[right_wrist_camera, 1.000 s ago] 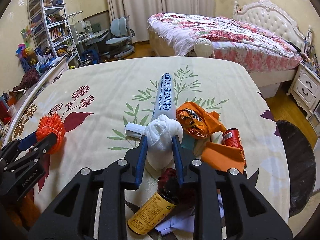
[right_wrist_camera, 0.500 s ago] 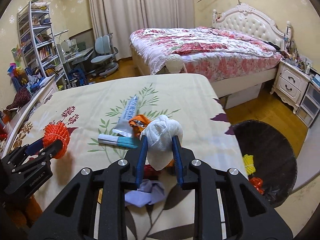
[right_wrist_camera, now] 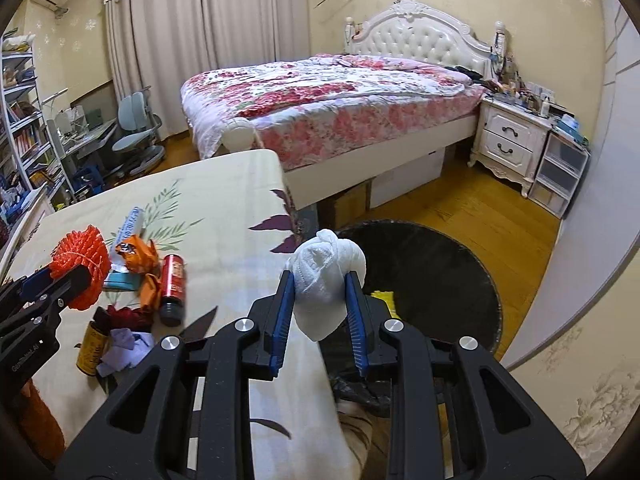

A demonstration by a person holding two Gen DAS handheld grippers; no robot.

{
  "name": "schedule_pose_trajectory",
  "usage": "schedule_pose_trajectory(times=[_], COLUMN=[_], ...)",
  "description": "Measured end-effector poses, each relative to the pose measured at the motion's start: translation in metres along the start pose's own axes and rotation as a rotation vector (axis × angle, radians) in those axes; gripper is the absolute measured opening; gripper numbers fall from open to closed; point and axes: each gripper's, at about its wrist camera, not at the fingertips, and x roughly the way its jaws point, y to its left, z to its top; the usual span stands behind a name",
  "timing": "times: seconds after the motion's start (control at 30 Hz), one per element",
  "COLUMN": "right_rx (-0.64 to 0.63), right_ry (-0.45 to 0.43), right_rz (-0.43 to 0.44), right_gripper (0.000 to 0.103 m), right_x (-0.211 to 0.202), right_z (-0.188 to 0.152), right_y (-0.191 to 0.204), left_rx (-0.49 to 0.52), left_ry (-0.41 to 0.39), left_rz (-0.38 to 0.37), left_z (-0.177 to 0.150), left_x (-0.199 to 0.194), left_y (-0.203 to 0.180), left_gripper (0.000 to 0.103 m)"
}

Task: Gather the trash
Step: 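Carry the orange net and white bundle over the bin and open both tools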

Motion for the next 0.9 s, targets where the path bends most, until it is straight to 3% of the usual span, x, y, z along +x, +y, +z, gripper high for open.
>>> schedule_pose_trajectory(times=[0.5, 0.9], right_rx=[0.093, 0.160], right_ry=[0.022, 0.051], right_rz=[-0.088, -0.112], right_gripper=[0.026, 0.026], right_x=[0.030, 0.054], right_z=[-0.006, -0.009], right_y=[-0.068, -0.099], left_rx=[0.108, 0.150], left_ry=[0.002, 0.025], left_rz=[-0.105, -0.107], left_z=[0.021, 0.034], left_x=[0.055, 0.097], left_y=[-0.094, -0.133], left_gripper=[0.053, 0.053])
